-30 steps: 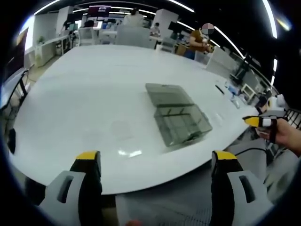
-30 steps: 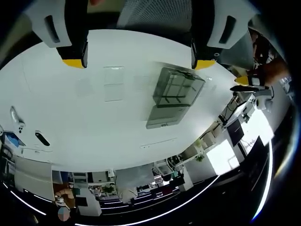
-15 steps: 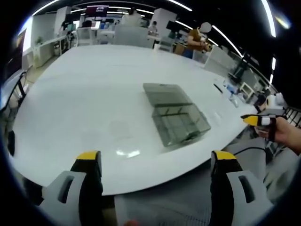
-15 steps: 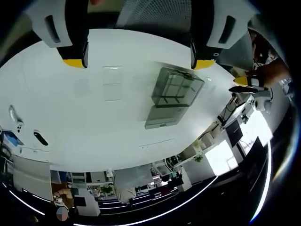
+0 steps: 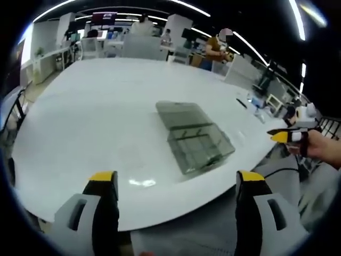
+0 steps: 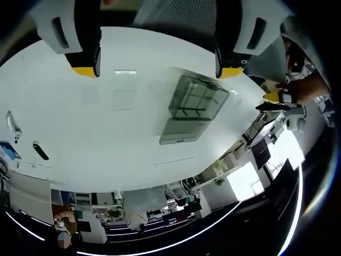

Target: Insert the divider into the dual guide fixture by aligning both edges with the guide slots and pushing it downward to the bottom, including one-sided entry, uneven engagement, binding, and posture correction.

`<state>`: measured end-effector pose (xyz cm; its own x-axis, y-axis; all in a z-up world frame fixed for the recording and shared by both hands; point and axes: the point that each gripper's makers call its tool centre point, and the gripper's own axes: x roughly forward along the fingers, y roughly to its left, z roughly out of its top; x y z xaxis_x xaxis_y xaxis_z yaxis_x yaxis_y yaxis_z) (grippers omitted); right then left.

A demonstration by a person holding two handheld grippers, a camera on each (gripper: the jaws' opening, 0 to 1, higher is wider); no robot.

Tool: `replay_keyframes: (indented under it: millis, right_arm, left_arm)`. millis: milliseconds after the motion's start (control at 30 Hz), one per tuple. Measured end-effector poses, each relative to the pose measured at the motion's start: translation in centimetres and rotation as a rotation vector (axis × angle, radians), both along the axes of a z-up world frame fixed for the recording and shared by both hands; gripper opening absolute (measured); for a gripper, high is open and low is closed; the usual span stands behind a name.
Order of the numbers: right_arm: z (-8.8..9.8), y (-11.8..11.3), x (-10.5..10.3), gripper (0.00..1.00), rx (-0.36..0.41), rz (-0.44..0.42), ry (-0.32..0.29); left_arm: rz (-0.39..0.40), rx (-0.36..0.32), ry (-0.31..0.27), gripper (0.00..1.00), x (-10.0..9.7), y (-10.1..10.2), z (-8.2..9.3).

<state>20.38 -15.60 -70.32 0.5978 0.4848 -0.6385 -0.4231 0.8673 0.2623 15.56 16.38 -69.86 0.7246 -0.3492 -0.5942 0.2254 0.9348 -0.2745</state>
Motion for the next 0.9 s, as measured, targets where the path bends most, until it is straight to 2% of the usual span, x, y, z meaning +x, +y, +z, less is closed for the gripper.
replay_keyframes:
  millis: [233,533,900]
  right_arm:
    - [0.0,0.3,0.8,0.82,-0.03,0.064,-0.017]
    - [-0.8,0.6,2.3,0.79,-0.037,0.079,-0.008]
    - [-2.0,1.0,4.0,0.74,-0.051,0.102,0.005]
  left_arm:
    - [-0.046,-0.027,-0.051,0.85,0.7,-1.4,0.8]
    - [-0.106,-0.049,-0.1,0.84,1.4,-3.2,1.7]
    - [-0.163,-0.062,-0.124,0.83,1.8,-4.6,1.9]
